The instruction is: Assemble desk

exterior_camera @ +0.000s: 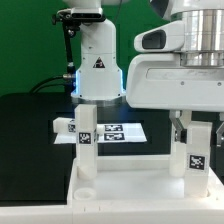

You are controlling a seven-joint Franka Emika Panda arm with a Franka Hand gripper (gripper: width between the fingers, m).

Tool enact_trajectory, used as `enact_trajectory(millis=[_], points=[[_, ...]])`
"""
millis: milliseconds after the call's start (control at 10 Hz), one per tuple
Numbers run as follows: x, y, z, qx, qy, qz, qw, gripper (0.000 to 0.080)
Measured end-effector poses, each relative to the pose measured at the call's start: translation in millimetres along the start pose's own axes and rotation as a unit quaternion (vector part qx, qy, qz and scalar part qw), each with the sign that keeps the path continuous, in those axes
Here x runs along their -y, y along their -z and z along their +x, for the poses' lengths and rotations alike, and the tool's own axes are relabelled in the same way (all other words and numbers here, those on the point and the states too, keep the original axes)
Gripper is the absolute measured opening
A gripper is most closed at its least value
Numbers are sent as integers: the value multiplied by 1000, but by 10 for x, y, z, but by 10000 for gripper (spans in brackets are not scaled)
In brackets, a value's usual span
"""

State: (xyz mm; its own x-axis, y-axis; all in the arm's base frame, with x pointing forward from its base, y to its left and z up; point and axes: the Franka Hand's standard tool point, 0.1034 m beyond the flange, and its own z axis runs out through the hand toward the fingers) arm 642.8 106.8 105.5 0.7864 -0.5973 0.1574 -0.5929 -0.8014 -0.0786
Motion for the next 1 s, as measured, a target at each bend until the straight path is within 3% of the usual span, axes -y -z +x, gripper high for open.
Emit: enact_trajectory(millis=[200,300,400,700,900,1000], points=[[-32,1,-1,9,-173,-5,985,284],[-35,-2,-13,21,-269,-2,963,284],[-52,4,-14,39,-326,4,944,284],[-53,1,-32,49,-406,0,913,286],[-51,0,-35,53,-487,-4,872,286],[-44,-3,-33,63,-552,-4,832,286]])
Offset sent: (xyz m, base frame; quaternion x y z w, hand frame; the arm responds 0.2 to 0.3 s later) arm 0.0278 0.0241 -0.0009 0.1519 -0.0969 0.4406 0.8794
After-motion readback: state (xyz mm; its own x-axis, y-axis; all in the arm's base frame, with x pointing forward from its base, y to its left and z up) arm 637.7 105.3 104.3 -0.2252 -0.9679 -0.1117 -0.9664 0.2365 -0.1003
